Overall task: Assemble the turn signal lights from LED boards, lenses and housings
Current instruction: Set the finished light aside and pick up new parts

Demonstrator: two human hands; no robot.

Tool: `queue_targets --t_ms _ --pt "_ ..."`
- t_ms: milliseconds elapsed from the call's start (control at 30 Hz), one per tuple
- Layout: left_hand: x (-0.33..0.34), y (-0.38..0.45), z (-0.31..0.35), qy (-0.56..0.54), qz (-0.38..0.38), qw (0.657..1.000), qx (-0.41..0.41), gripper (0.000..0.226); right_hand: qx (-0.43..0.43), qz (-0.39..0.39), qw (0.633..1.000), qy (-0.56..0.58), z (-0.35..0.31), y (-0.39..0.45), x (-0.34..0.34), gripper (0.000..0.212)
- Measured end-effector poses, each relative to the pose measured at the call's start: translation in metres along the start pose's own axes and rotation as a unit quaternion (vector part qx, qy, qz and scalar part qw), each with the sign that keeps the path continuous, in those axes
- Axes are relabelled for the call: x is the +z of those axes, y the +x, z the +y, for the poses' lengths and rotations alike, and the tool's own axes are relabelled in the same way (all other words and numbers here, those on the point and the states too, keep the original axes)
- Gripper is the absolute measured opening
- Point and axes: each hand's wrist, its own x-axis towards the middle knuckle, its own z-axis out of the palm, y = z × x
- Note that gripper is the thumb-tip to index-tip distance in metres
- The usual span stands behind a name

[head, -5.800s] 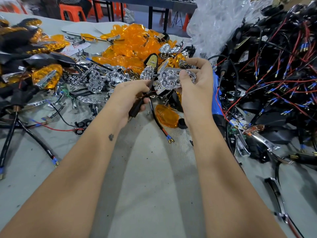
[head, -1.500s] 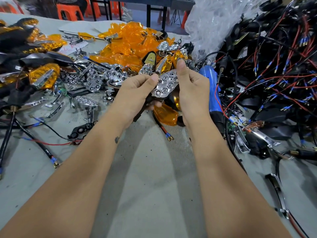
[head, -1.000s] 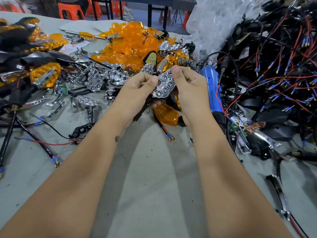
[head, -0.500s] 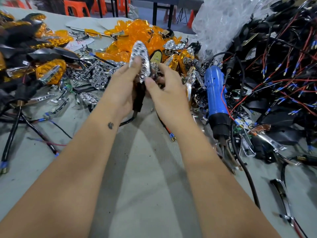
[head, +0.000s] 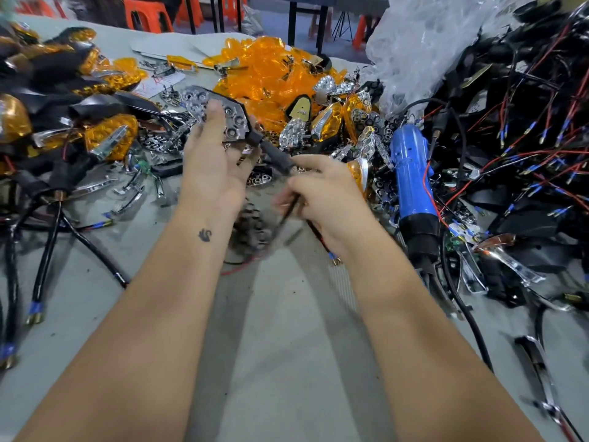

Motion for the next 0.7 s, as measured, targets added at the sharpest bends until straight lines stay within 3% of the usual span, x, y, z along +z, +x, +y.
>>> queue_targets --t_ms 100,267,467,600,667,700 --pt "-0.001 -0.002 -0.004 0.049 0.026 0.998 -0.016 0.056 -0.009 0.065 0.996 0.066 -0.007 0.006 -0.02 0.023" --pt "0.003 -0.003 -0.012 0.047 0.023 0.998 -0.028 0.071 -0.071 0.092 0.991 -0.068 -0.008 0.009 -0.042 0.022" --pt "-0.001 0.001 -0.012 0.02 0.033 0.998 -0.039 0.084 -0.095 0.125 0.958 -0.238 -0.005 0.009 -0.047 0.027" --pt "-0.001 0.001 -0.009 0.031 0.014 0.999 -0.03 0.107 -0.131 0.159 0.93 -0.305 -0.003 0.009 -0.047 0.032" --pt "0.0 0.001 -0.009 0.036 0.01 0.999 -0.025 0.105 -0.142 0.161 0.934 -0.285 -0.004 0.008 -0.049 0.034" --pt "0.001 0.001 -0.009 0.038 0.015 0.999 -0.024 0.09 -0.14 0.152 0.941 -0.267 -0.004 0.007 -0.05 0.034"
